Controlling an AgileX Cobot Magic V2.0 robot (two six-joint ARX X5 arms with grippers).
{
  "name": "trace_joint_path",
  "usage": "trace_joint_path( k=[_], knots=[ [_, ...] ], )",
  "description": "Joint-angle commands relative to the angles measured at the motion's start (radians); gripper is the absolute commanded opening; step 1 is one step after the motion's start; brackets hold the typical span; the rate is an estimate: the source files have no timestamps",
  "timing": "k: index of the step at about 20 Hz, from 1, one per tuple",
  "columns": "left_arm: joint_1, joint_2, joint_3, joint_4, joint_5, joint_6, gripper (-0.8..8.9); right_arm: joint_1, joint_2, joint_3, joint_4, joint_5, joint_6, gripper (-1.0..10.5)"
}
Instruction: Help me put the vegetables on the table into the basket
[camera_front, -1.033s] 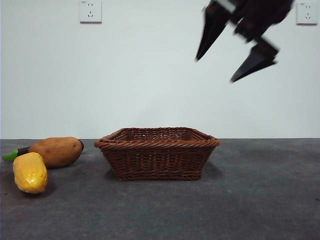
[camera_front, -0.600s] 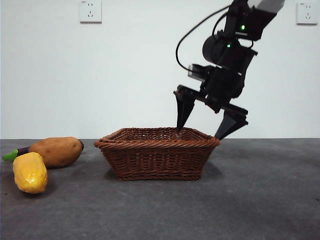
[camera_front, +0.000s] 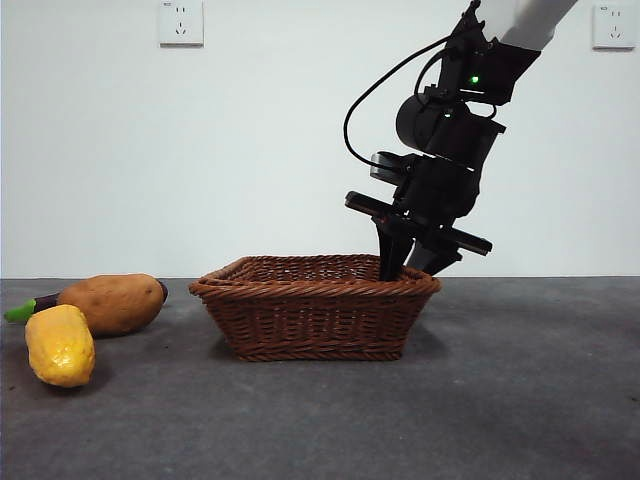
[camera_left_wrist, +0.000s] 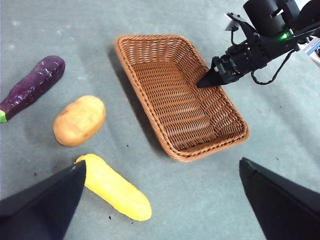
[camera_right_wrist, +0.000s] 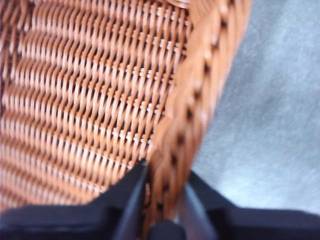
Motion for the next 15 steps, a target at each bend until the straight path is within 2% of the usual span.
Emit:
trace_joint_path(
  k=[1,4,8,13,15],
  knots=[
    [-0.002,0.0,0.0,0.0,0.0,-0.003,6.6,0.004,0.019,0.0,-0.004,0.006,-0.014,-0.1],
    [-0.002,0.009,0.0,-0.008,-0.004,-0.003,6.6,0.005,0.001,0.0,0.014,-0.002,0.007,-0.1],
    [-0.002,0.046,0.0,-0.024,-0.045,-0.003,6.6,0.005,-0.164,0.0,0.003,-0.001,0.0,-0.1],
    [-0.003,0.157,0.0,-0.019,-0.078,-0.028,6.6,0.004,-0.435,0.0,-0.094,0.036,-0.07,-0.1],
    [-0.016,0.228,0.0,-0.007,-0.121,-0.03,6.6,0.004,-0.523,0.0,-0.137,0.062,-0.096,-0.1]
  ],
)
